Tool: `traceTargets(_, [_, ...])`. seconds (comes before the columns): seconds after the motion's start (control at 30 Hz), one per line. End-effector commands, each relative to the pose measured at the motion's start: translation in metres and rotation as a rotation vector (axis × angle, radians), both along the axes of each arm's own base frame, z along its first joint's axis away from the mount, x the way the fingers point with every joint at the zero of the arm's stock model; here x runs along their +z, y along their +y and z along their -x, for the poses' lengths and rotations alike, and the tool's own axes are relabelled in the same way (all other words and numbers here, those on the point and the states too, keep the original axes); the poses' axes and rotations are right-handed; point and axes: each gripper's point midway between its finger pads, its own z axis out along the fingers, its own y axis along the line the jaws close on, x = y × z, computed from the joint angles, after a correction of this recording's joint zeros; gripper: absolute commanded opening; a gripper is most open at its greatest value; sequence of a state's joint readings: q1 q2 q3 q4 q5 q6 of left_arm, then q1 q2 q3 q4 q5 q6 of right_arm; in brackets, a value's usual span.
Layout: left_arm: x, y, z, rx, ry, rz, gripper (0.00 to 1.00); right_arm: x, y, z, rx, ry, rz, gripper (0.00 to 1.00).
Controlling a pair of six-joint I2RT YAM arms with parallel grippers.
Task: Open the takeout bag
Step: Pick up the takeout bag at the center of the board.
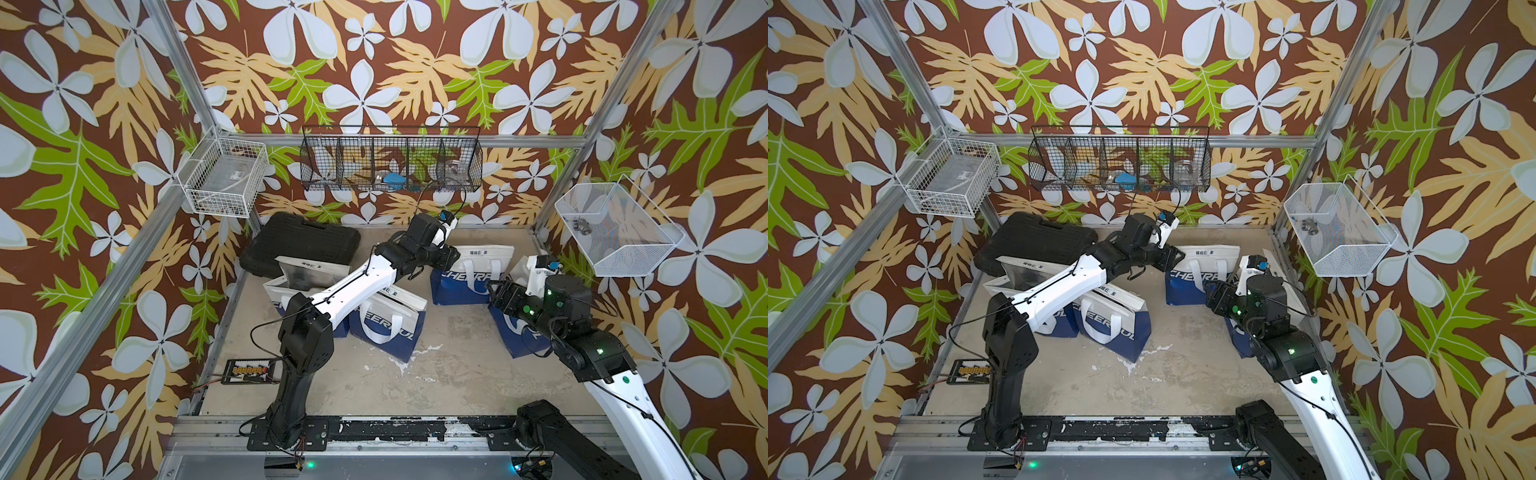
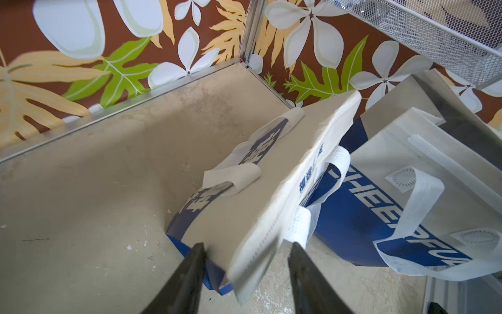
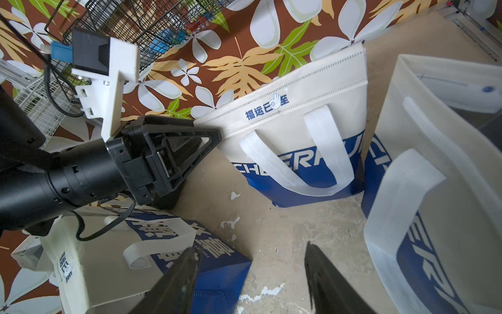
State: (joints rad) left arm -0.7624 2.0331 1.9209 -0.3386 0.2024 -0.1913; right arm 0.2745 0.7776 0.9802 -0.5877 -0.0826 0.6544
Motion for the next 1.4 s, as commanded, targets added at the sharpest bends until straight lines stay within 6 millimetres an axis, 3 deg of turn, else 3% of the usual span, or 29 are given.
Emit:
traceTargets(0.0, [0.012, -0.010, 0.009, -0.040, 0.040, 0.082, 0.19, -0.002, -0.002, 0.004, -0.012, 0.012, -0.012, 0.66])
traceTargets(0.07, [0.024, -0.007, 0.015, -0.038, 0.049, 0.114, 0.02, 0.000, -0.005, 0.007, -0.025, 0.009, -0.008, 0.65])
traceTargets(0.1, [0.032, -0.005, 0.019, -0.032, 0.047, 0.138, 0.00, 0.002, -0.007, 0.008, -0.034, 0.005, -0.005, 0.65])
traceTargets(0.27, [0.070, 0.019, 0.046, 0.001, 0.053, 0.249, 0.00, 0.008, -0.008, 0.009, -0.036, -0.009, -0.015, 0.66])
traceTargets(0.43, [0.083, 0.036, 0.103, 0.010, 0.063, 0.292, 0.00, 0.021, 0.020, 0.007, 0.073, -0.049, -0.165, 0.65])
traceTargets(0.5, [0.069, 0.040, 0.130, 0.005, 0.107, 0.321, 0.00, 0.023, 0.034, 0.008, 0.132, -0.061, -0.245, 0.64])
traceTargets(0.6, [0.052, 0.052, 0.154, 0.034, 0.141, 0.407, 0.00, 0.023, 0.047, 0.014, 0.205, -0.088, -0.332, 0.62])
traceTargets(0.7, [0.031, 0.061, 0.164, 0.058, 0.171, 0.446, 0.02, 0.016, 0.056, 0.021, 0.258, -0.074, -0.355, 0.62])
traceTargets(0.77, [0.026, 0.061, 0.170, 0.041, 0.191, 0.469, 0.36, 0.014, 0.058, 0.026, 0.265, -0.073, -0.325, 0.61])
traceTargets(0.9, [0.038, 0.056, 0.192, -0.030, 0.157, 0.488, 0.59, 0.007, 0.050, 0.033, 0.226, -0.041, -0.198, 0.61])
traceTargets(1.03, [0.035, 0.060, 0.214, -0.028, 0.071, 0.459, 0.66, 0.008, 0.047, 0.039, 0.223, -0.012, -0.176, 0.61])
traceTargets(1.17, [0.001, 0.064, 0.233, -0.025, -0.016, 0.413, 0.66, 0.010, 0.054, 0.046, 0.261, 0.007, -0.230, 0.58])
traceTargets(1.27, [-0.029, 0.063, 0.231, -0.007, -0.021, 0.397, 0.64, 0.017, 0.054, 0.049, 0.277, -0.019, -0.218, 0.56])
traceTargets(1.37, [-0.035, 0.053, 0.223, 0.004, -0.050, 0.394, 0.64, 0.010, 0.040, 0.046, 0.252, -0.022, -0.049, 0.56])
